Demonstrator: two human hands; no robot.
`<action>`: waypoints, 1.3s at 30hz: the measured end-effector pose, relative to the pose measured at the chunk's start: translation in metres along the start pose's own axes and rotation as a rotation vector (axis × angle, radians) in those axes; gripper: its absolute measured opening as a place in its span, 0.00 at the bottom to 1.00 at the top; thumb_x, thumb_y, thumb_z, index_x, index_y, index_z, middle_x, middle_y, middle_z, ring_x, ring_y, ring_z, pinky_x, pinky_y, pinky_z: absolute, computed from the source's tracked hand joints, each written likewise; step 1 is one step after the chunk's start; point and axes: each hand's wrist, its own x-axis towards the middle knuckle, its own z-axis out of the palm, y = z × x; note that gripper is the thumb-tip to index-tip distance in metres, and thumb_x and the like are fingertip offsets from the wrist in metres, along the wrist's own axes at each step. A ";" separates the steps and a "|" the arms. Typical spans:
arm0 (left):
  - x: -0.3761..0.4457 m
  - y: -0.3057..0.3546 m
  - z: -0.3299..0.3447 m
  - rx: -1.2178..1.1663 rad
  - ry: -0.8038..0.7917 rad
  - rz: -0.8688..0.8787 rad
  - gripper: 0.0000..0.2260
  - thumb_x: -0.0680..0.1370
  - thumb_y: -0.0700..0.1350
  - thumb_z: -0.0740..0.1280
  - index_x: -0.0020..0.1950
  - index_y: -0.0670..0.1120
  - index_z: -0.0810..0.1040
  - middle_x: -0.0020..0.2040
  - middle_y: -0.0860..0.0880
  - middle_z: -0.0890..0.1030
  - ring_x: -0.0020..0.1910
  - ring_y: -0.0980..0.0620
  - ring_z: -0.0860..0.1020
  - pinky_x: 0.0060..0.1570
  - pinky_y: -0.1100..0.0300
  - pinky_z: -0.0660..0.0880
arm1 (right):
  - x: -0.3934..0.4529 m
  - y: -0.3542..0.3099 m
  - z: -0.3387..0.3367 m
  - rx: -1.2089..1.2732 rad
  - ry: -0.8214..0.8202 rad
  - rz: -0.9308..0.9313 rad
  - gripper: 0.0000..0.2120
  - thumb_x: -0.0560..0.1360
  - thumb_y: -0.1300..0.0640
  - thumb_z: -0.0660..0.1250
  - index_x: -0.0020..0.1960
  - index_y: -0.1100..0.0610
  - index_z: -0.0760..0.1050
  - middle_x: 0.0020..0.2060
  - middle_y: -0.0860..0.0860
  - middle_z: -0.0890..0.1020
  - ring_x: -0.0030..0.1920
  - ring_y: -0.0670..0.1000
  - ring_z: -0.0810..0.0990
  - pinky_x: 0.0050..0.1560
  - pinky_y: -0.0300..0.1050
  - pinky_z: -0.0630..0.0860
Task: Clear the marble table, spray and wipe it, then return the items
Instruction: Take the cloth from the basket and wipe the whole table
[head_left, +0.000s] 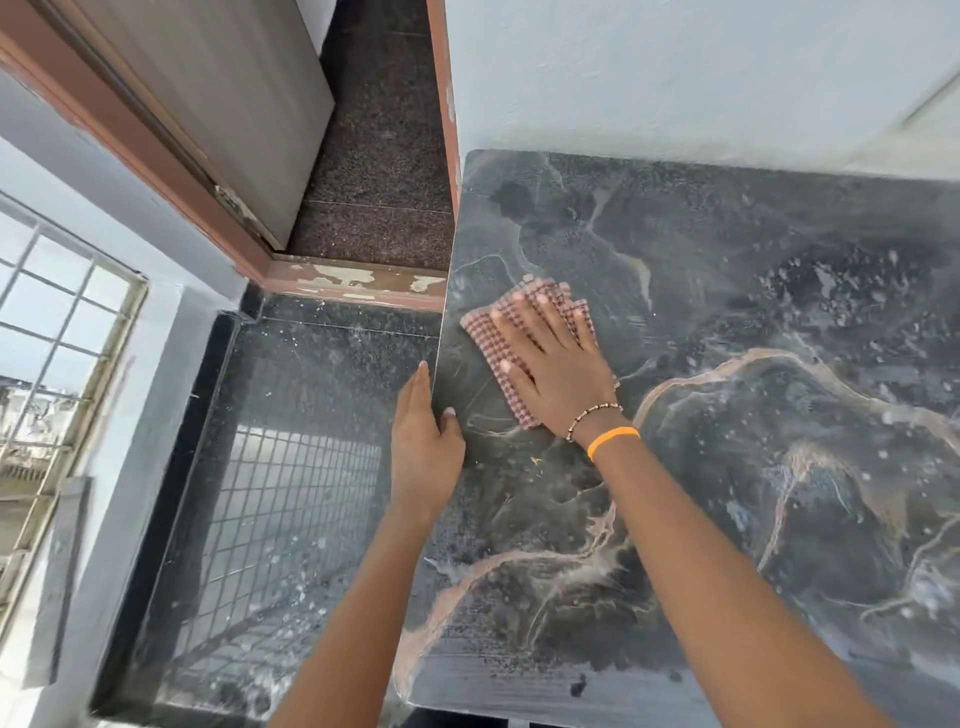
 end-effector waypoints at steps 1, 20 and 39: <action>0.004 0.005 0.004 0.020 -0.003 0.011 0.26 0.79 0.36 0.58 0.76 0.45 0.55 0.75 0.47 0.61 0.74 0.50 0.59 0.70 0.61 0.56 | 0.001 0.021 -0.003 0.007 0.002 0.082 0.28 0.76 0.42 0.40 0.75 0.45 0.48 0.77 0.49 0.53 0.77 0.53 0.49 0.74 0.58 0.43; 0.023 0.023 0.011 -0.009 0.121 -0.029 0.24 0.77 0.31 0.55 0.73 0.42 0.62 0.72 0.44 0.66 0.71 0.47 0.64 0.69 0.60 0.60 | 0.079 -0.033 -0.008 0.055 -0.022 -0.083 0.24 0.77 0.43 0.50 0.73 0.42 0.56 0.76 0.49 0.58 0.75 0.60 0.52 0.73 0.60 0.48; 0.057 0.041 0.025 0.095 0.149 0.026 0.28 0.73 0.26 0.51 0.73 0.41 0.62 0.73 0.45 0.65 0.73 0.51 0.63 0.66 0.71 0.56 | 0.082 -0.010 -0.010 0.090 0.079 0.133 0.26 0.79 0.48 0.49 0.75 0.45 0.48 0.77 0.48 0.52 0.76 0.59 0.50 0.71 0.66 0.40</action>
